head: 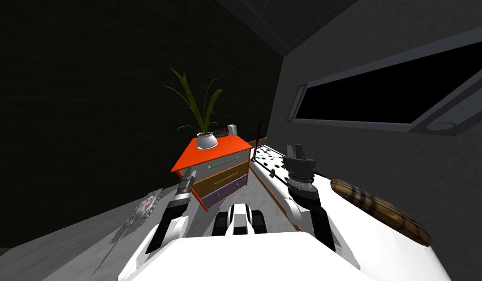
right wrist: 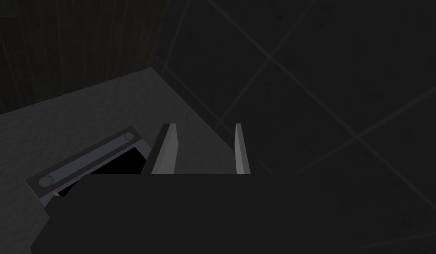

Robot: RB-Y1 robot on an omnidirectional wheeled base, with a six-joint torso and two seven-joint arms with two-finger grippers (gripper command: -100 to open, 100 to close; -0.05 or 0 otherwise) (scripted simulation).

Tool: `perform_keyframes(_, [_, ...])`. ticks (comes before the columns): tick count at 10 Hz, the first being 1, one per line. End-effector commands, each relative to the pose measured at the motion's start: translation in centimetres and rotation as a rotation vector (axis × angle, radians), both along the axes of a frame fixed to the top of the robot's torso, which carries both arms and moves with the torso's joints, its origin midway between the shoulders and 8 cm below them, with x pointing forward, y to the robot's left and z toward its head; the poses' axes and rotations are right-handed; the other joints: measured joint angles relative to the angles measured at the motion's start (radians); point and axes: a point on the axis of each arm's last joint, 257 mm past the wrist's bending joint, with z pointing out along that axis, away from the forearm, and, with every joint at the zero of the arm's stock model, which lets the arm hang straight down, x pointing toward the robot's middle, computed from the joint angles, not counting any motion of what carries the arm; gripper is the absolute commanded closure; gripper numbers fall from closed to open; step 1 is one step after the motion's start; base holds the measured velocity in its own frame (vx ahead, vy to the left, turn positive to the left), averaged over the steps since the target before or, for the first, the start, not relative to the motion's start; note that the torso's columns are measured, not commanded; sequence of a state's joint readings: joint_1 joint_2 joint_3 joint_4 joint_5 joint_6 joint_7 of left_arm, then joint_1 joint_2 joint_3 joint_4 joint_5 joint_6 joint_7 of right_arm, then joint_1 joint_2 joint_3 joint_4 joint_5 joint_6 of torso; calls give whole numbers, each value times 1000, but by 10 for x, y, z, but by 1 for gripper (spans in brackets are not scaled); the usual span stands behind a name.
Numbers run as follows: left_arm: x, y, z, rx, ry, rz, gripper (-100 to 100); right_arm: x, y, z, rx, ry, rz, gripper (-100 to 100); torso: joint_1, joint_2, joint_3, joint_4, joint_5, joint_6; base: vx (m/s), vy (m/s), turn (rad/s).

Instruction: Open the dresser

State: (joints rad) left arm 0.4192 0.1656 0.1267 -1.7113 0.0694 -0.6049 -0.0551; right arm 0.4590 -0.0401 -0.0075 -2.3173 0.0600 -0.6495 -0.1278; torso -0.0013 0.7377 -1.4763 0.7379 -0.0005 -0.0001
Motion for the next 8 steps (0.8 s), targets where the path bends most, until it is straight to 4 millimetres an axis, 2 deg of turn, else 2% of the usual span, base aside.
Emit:
perform_keyframes(1, [-3, 15, -22, -36, 39, 37, -100, 0, 0, 0, 0, 0, 0, 0, 1, 0, 0, 0, 0, 0, 128, -173, 85])
perform_keyframes(5, [-10, 33, -57, -109, 89, 97, -100, 0, 0, 0, 0, 0, 0, 0, -1, 1, 1, 0, 0, 0, 109, -176, 72])
perform_keyframes(8, [-16, 34, -80, -188, 112, 142, -100, 0, 0, 0, 0, 0, 0, 0, 4, 2, 1, 1, 1, 0, 57, -132, 52])
